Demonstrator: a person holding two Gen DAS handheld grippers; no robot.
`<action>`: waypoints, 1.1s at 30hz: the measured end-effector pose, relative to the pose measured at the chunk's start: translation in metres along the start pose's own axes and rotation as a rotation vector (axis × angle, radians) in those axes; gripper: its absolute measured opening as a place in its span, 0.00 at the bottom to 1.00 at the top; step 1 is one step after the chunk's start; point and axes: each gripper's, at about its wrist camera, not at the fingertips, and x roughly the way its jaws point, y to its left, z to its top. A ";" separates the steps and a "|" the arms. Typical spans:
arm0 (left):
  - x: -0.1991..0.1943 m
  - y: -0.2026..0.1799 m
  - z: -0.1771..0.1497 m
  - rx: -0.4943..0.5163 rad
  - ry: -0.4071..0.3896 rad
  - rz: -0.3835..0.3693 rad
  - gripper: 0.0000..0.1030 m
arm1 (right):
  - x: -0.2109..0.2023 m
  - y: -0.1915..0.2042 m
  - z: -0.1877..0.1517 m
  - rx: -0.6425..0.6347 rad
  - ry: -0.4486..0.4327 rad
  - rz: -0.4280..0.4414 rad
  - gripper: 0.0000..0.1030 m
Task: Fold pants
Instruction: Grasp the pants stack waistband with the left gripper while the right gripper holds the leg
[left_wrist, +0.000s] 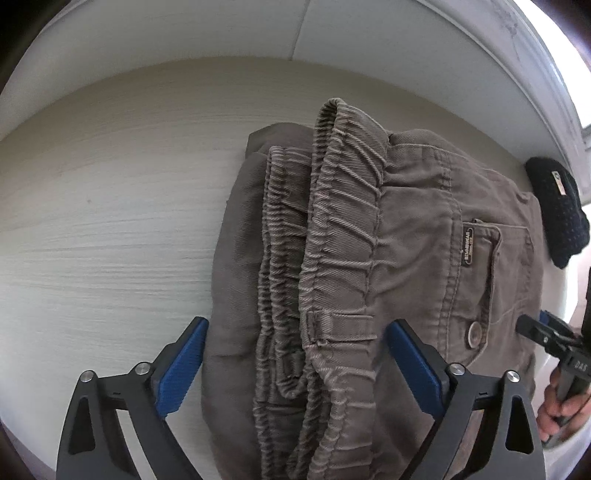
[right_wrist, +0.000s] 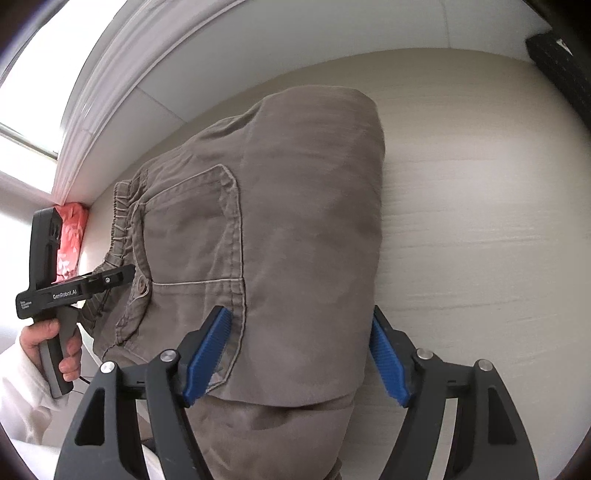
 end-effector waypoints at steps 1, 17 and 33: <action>0.001 -0.003 0.001 -0.002 0.000 0.000 0.93 | 0.002 0.002 0.001 0.000 0.004 -0.003 0.69; -0.018 -0.017 -0.014 0.017 -0.035 -0.017 0.75 | 0.024 0.045 0.013 -0.010 0.034 -0.079 0.45; -0.063 -0.035 -0.025 0.058 -0.114 -0.161 0.45 | -0.011 0.102 -0.001 0.018 -0.104 -0.151 0.13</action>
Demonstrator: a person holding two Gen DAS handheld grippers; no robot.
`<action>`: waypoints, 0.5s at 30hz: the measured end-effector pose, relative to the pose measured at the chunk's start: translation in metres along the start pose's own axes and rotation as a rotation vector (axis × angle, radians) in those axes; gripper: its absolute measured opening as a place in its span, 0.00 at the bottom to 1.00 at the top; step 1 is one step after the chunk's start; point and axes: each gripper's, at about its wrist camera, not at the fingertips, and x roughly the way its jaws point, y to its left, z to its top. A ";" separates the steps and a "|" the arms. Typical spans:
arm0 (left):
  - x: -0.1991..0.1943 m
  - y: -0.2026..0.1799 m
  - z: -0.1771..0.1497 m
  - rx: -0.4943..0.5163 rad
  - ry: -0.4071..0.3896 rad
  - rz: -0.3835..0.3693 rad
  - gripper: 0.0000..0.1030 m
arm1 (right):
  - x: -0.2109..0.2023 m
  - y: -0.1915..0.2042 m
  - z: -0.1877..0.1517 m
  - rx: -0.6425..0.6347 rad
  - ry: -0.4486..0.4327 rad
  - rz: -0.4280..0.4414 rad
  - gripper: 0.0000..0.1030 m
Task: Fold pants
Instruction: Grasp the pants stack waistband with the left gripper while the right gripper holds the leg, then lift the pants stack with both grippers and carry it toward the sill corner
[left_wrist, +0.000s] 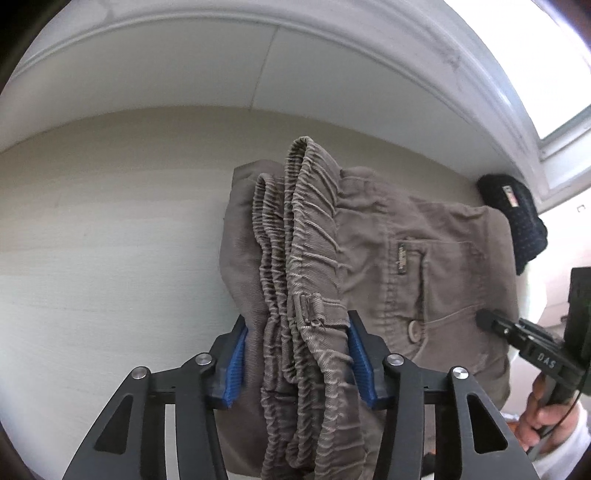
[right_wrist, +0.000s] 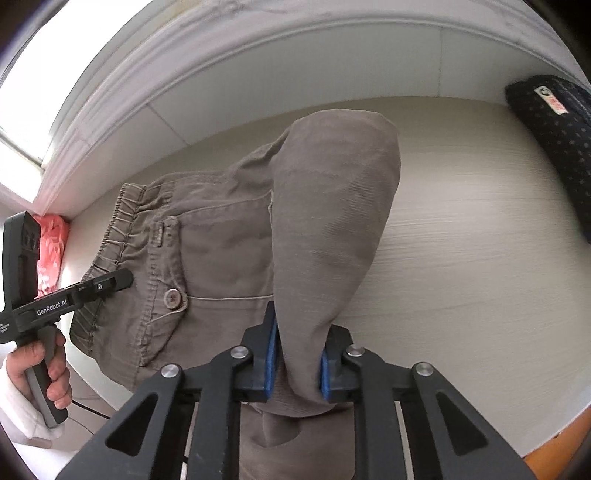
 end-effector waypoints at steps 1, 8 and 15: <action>-0.003 -0.006 0.001 0.013 -0.002 -0.014 0.45 | -0.005 0.002 -0.002 0.011 -0.014 -0.005 0.13; -0.011 -0.057 0.015 0.136 -0.016 -0.073 0.44 | -0.044 0.002 -0.016 0.057 -0.117 -0.052 0.11; -0.007 -0.098 0.023 0.193 -0.012 -0.117 0.43 | -0.067 -0.004 -0.027 0.122 -0.180 -0.058 0.10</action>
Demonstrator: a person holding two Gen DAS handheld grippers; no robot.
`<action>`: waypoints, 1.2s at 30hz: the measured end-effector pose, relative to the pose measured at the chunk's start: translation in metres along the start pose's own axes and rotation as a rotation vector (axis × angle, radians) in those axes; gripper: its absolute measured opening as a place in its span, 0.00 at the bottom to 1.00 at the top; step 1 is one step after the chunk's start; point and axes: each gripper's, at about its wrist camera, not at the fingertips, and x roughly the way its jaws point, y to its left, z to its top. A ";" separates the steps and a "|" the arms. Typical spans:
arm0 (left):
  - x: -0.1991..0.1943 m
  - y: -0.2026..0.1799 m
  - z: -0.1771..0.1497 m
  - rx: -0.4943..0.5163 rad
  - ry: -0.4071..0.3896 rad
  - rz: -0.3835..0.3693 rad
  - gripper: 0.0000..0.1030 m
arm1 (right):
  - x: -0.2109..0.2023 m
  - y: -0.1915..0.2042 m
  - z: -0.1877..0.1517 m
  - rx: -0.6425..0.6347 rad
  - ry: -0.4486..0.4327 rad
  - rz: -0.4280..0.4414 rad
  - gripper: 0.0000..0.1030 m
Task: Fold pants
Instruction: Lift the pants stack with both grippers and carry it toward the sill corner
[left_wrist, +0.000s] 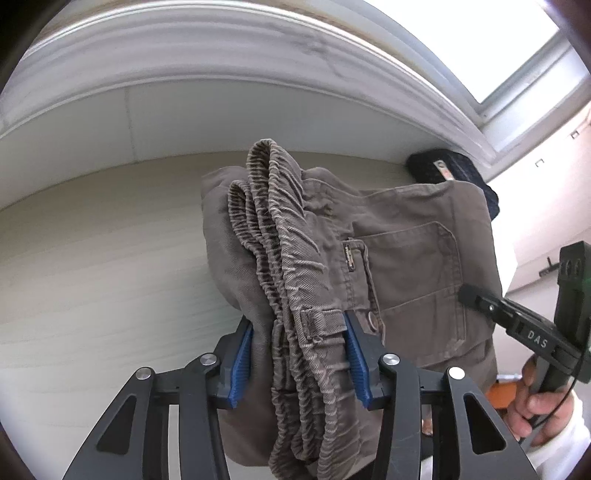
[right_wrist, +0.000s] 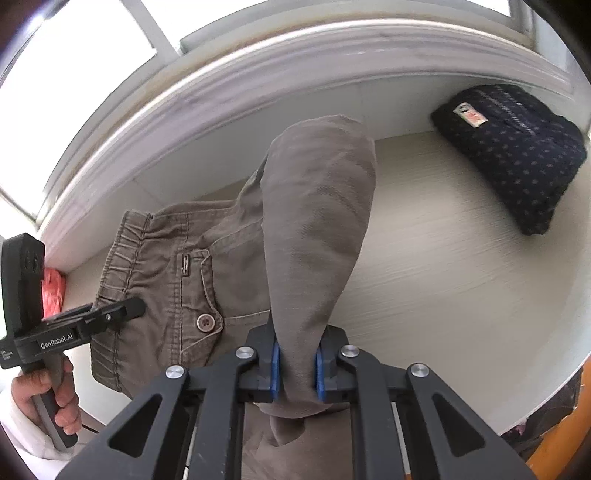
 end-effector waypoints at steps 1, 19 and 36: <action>0.002 -0.006 0.002 0.006 -0.003 -0.003 0.43 | -0.002 0.000 -0.001 0.005 -0.011 0.001 0.10; 0.067 -0.230 0.074 0.040 -0.118 0.002 0.43 | -0.064 -0.148 0.058 -0.041 -0.139 0.077 0.10; 0.119 -0.347 0.153 0.001 -0.205 -0.076 0.43 | -0.110 -0.264 0.162 -0.038 -0.182 0.083 0.09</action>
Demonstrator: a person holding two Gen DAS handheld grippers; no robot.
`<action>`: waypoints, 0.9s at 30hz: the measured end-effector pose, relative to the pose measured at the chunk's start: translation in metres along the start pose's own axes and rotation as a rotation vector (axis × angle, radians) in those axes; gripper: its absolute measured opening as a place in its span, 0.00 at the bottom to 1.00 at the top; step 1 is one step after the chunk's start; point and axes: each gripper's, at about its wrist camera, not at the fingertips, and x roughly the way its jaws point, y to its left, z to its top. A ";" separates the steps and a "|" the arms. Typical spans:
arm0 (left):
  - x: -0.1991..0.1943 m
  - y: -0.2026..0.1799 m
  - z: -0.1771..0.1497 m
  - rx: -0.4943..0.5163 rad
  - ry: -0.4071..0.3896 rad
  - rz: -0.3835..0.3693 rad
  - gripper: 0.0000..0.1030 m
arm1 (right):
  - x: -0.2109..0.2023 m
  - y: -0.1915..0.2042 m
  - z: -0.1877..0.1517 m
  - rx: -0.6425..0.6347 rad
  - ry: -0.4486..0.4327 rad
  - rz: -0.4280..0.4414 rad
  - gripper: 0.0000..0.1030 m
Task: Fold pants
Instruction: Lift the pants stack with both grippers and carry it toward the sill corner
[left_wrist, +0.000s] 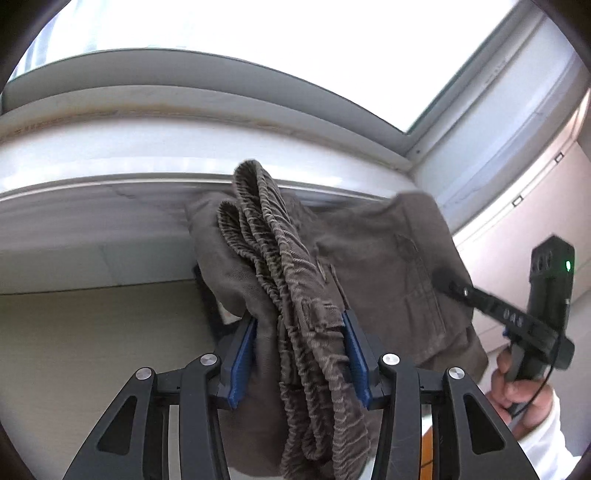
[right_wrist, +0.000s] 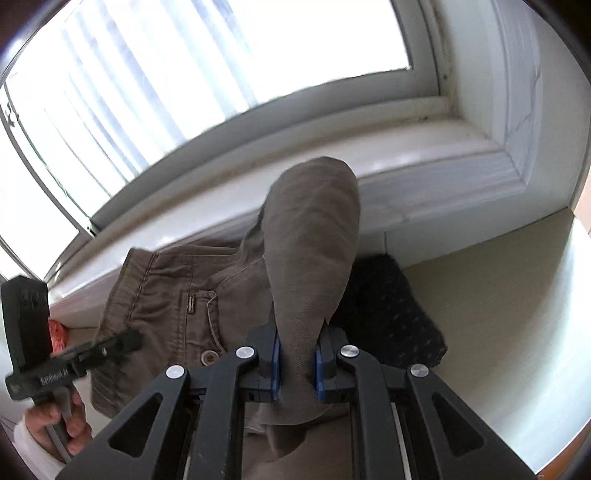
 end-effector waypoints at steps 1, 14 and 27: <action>-0.002 -0.001 -0.005 0.005 0.002 0.001 0.43 | -0.003 -0.001 0.001 -0.002 -0.004 -0.001 0.09; 0.062 0.050 -0.032 -0.108 0.112 0.073 0.48 | 0.081 -0.040 -0.024 0.031 0.229 -0.048 0.13; 0.057 0.059 -0.032 -0.115 0.075 0.117 0.71 | 0.091 -0.036 -0.041 0.103 0.260 -0.054 0.26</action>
